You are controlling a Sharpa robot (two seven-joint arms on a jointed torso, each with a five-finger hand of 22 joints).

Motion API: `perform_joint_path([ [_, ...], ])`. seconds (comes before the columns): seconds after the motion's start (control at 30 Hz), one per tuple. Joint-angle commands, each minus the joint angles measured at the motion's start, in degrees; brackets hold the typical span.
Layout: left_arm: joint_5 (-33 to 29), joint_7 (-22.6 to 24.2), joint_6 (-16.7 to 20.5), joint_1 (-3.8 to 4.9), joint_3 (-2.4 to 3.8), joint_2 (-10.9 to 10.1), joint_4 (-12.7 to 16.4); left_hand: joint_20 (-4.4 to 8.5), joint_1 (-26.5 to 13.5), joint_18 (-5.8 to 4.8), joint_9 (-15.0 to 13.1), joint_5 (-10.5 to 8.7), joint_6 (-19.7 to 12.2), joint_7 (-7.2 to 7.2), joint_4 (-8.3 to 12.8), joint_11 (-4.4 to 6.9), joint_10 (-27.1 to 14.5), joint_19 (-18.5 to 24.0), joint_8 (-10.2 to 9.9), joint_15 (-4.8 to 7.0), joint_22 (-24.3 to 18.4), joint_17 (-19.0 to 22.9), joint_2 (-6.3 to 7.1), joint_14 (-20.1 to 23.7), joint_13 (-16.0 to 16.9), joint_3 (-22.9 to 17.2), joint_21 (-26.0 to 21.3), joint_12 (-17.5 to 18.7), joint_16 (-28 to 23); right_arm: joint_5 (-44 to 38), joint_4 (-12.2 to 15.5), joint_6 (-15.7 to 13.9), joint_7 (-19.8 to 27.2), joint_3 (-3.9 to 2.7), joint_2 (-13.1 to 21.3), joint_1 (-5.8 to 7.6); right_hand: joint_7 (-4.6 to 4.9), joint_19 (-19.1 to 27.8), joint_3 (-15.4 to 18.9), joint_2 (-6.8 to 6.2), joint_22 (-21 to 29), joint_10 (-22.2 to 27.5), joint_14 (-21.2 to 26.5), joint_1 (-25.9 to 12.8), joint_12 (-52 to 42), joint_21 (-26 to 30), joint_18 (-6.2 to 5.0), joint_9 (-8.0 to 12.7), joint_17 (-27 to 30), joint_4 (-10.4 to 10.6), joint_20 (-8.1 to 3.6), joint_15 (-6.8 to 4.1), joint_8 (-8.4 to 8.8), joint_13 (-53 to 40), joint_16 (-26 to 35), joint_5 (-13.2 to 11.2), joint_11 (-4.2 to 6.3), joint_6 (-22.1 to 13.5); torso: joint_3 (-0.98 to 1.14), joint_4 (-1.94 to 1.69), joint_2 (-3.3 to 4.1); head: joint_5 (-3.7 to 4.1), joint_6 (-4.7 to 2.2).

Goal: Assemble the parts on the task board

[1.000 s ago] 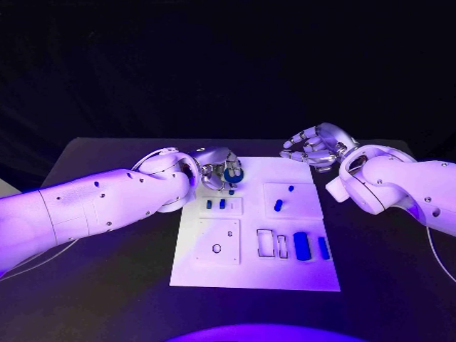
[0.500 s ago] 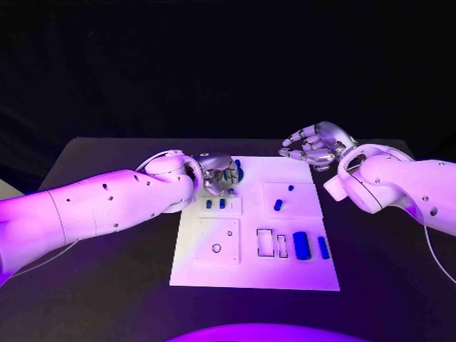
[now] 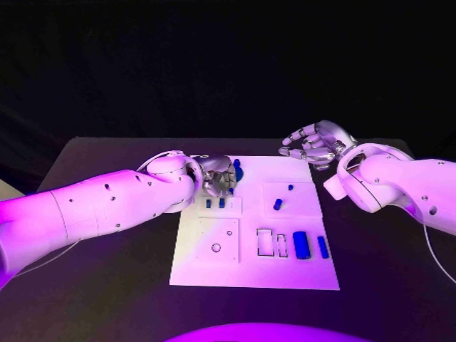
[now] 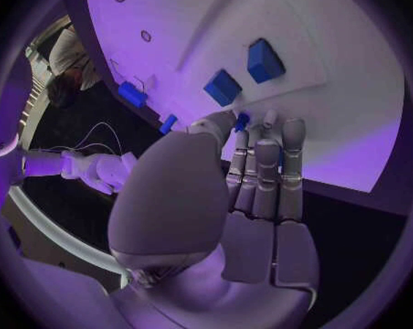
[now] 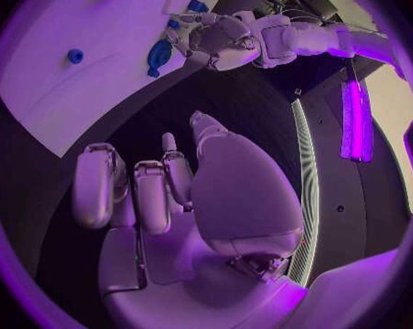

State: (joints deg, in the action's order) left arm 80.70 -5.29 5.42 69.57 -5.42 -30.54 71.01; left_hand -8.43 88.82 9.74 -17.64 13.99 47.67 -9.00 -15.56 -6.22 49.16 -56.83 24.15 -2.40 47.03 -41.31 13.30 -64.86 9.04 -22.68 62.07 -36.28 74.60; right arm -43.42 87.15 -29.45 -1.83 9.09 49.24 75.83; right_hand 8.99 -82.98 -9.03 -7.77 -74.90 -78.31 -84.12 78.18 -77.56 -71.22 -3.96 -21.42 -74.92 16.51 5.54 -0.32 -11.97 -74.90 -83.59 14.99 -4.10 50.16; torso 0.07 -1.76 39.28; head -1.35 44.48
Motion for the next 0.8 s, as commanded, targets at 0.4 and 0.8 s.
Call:
perform_joint_path([
  [0.4,-0.5,0.0,-1.0,-0.08,0.02,0.5,-0.2,0.62,0.7,-0.88,0.2,-0.29,2.6,0.31,2.3,0.82,3.8,-1.6,-1.2,0.71,4.7,-3.5,0.20,-3.2,-0.7,-6.1,4.2,1.8,3.1,-0.4,0.0,0.2,0.7,-0.01,-0.1,-0.03,0.00,0.3,-0.4,-0.05,-0.3,0.3,-2.5,-0.3,0.0,0.2,-0.33,0.0,-1.7,-0.1,-0.14,-0.07,-0.30,-3.0,0.2,0.3,-0.01,-0.4,0.06,-0.01,-0.03,0.04,0.24],
  [0.8,-1.0,-0.4,-2.1,-0.10,0.02,0.9,-0.5,0.26,-1.8,-0.65,0.3,-0.57,2.1,-0.08,2.7,0.11,3.1,0.1,-2.5,0.15,3.9,-0.5,1.42,-1.8,-1.7,-7.2,3.9,4.3,2.7,-0.4,0.1,0.3,0.7,-0.01,-0.1,-0.04,0.00,0.3,-0.4,-0.04,-0.3,0.3,-2.6,-0.3,0.0,0.2,-0.32,0.0,-1.8,-0.1,-0.14,-0.07,-0.33,-3.0,0.1,0.3,-0.01,-0.4,0.06,0.02,-0.05,0.05,0.36],
])
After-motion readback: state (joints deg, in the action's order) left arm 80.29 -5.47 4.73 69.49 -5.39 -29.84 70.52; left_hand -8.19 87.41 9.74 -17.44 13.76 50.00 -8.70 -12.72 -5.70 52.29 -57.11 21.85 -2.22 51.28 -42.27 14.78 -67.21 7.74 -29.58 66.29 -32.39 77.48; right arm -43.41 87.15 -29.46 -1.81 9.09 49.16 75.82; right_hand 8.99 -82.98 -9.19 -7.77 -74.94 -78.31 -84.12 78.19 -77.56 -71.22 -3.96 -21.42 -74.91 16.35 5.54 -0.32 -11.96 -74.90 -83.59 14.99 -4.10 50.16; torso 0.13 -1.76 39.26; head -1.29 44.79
